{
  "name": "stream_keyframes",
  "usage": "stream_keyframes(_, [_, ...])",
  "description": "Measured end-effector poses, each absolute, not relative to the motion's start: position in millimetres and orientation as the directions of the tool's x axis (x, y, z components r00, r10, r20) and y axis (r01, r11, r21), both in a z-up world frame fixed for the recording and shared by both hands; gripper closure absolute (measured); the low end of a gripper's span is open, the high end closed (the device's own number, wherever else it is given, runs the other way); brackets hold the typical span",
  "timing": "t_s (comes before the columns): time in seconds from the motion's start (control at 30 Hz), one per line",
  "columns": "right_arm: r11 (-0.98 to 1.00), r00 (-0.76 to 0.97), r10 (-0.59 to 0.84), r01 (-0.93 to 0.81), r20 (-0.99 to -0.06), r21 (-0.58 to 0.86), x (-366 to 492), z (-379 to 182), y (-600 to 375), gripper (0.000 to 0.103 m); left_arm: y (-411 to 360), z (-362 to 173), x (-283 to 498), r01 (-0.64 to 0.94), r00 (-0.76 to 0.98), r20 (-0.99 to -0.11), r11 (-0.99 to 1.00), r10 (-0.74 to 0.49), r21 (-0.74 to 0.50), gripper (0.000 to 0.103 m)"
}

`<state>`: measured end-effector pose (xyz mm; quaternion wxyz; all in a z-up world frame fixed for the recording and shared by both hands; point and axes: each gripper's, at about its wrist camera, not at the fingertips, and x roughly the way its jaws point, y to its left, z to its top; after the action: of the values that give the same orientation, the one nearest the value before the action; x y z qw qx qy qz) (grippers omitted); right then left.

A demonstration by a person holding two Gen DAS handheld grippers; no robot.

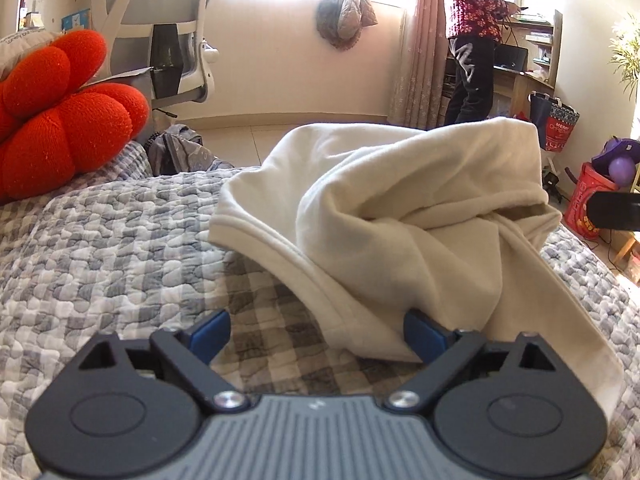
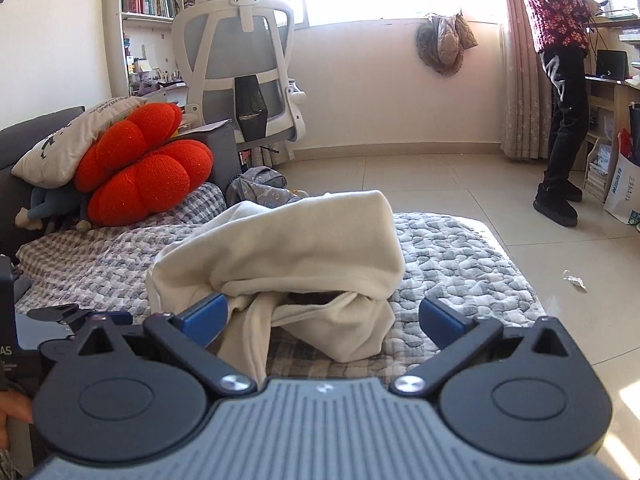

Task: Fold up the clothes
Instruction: 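Grasp the crumpled white sweatshirt with the right gripper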

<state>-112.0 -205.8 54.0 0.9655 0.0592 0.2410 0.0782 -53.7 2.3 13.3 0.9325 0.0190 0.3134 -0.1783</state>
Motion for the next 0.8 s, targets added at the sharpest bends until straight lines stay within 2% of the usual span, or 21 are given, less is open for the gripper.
stream_keyframes(0.03, [0.978, 0.869, 0.196, -0.141, -0.454, 0.153, -111.9, 51.5, -201.1, 0.000, 4.3, 13.0, -53.1, 0.339, 0.738, -0.589, 0.936, -0.329, -0.097, 0.037])
stream_keyframes(0.07, [0.981, 0.878, 0.187, -0.147, -0.440, 0.124, -114.4, 49.1, -193.6, 0.000, 7.1, 13.4, -53.2, 0.337, 0.739, -0.581, 0.934, -0.342, -0.121, 0.047])
stream_keyframes(0.1, [0.984, 0.888, 0.176, -0.151, -0.424, 0.091, -117.4, 46.6, -185.8, 0.001, 11.5, 14.1, -52.3, 0.339, 0.732, -0.576, 0.928, -0.364, -0.155, 0.076])
stream_keyframes(0.13, [0.987, 0.895, 0.162, -0.152, -0.417, 0.056, -117.7, 44.4, -177.5, 0.010, 15.7, 15.1, -50.6, 0.340, 0.719, -0.579, 0.921, -0.385, -0.190, 0.088])
stream_keyframes(0.17, [0.986, 0.895, 0.164, -0.164, -0.415, 0.037, -116.4, 42.9, -170.7, 0.020, 21.0, 18.4, -51.3, 0.340, 0.712, -0.573, 0.913, -0.406, -0.225, 0.088])
stream_keyframes(0.2, [0.983, 0.890, 0.178, -0.182, -0.419, 0.032, -114.0, 42.0, -165.8, 0.044, 26.9, 22.8, -53.0, 0.340, 0.709, -0.561, 0.904, -0.427, -0.259, 0.089])
stream_keyframes(0.23, [0.980, 0.888, 0.190, -0.194, -0.419, 0.033, -113.3, 41.2, -161.4, 0.055, 32.7, 27.1, -54.8, 0.340, 0.706, -0.549, 0.894, -0.448, -0.293, 0.090])
stream_keyframes(0.27, [0.977, 0.886, 0.201, -0.211, -0.418, 0.025, -112.4, 41.0, -156.6, 0.057, 38.9, 34.2, -57.6, 0.342, 0.709, -0.529, 0.884, -0.466, -0.320, 0.091])
stream_keyframes(0.4, [0.934, 0.862, 0.299, -0.352, -0.409, -0.061, -118.6, 43.7, -131.8, 0.058, 65.1, 70.8, -72.1, 0.349, 0.739, -0.437, 0.846, -0.513, -0.402, 0.091])
stream_keyframes(0.5, [0.901, 0.881, 0.282, -0.379, -0.379, -0.210, -127.5, 45.4, -107.5, 0.041, 81.3, 89.1, -79.6, 0.340, 0.750, -0.398, 0.823, -0.529, -0.454, 0.091])
stream_keyframes(0.63, [0.852, 0.911, 0.219, -0.353, -0.349, -0.388, -123.5, 44.5, -77.0, 0.037, 83.4, 96.6, -86.6, 0.334, 0.736, -0.401, 0.808, -0.546, -0.486, 0.091])
stream_keyframes(0.67, [0.815, 0.912, 0.211, -0.363, -0.353, -0.452, -120.2, 38.3, -68.8, 0.034, 81.2, 96.7, -88.0, 0.334, 0.734, -0.408, 0.812, -0.543, -0.479, 0.091])
stream_keyframes(0.7, [0.771, 0.912, 0.202, -0.373, -0.358, -0.515, -116.6, 31.4, -60.5, 0.024, 79.0, 95.6, -88.8, 0.328, 0.730, -0.418, 0.814, -0.541, -0.480, 0.091])
stream_keyframes(0.73, [0.723, 0.912, 0.193, -0.382, -0.362, -0.576, -113.1, 24.4, -52.2, 0.023, 79.0, 94.4, -88.9, 0.318, 0.727, -0.423, 0.810, -0.542, -0.492, 0.091])
stream_keyframes(0.77, [0.670, 0.912, 0.183, -0.389, -0.366, -0.632, -109.5, 17.5, -43.9, 0.028, 79.8, 93.3, -88.9, 0.307, 0.723, -0.425, 0.805, -0.545, -0.508, 0.091])
stream_keyframes(0.8, [0.658, 0.919, 0.146, -0.366, -0.366, -0.658, -102.8, 13.5, -43.1, 0.058, 83.9, 92.0, -85.7, 0.294, 0.723, -0.429, 0.803, -0.542, -0.519, 0.090])
